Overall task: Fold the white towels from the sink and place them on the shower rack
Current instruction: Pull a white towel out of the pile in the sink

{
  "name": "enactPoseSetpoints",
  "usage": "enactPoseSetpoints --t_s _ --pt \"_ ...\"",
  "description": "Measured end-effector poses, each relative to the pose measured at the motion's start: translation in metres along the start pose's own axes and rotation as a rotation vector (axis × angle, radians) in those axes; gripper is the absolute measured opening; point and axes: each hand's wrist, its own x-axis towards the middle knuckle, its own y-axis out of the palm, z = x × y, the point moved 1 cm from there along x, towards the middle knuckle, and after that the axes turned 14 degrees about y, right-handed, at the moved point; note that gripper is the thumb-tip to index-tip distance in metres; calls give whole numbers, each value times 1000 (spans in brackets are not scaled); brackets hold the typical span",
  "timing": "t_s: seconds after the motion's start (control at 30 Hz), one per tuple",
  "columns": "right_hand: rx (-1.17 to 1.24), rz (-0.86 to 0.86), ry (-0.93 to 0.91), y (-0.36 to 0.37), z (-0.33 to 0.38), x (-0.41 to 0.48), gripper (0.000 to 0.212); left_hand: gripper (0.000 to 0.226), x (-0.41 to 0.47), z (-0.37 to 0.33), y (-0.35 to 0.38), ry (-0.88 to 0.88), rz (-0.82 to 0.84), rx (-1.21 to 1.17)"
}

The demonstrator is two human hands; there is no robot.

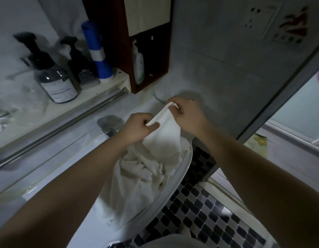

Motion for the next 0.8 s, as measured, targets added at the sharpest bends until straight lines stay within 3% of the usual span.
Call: enactPoseSetpoints --t_s 0.2,0.3,0.4,0.53,0.63,0.73,0.8 --pt "301 -227 222 -7 -7 3 23 13 -18 31 9 -216 32 179" --pt "426 -233 374 -6 -8 0 22 25 -32 45 11 -379 0 181" --pt "390 -163 456 1 -13 -9 15 26 -38 36 9 -371 -113 244" --pt "437 15 366 19 -3 -32 23 16 -42 -5 11 -355 -348 -41" --pt "429 139 234 30 1 -48 30 11 -43 -27 16 -338 -258 -270" --pt "341 195 205 29 -5 -55 25 16 -47 -39 11 -228 -149 -427" --pt "188 299 159 24 -8 -56 50 16 -52 -41 8 -155 -75 -377"
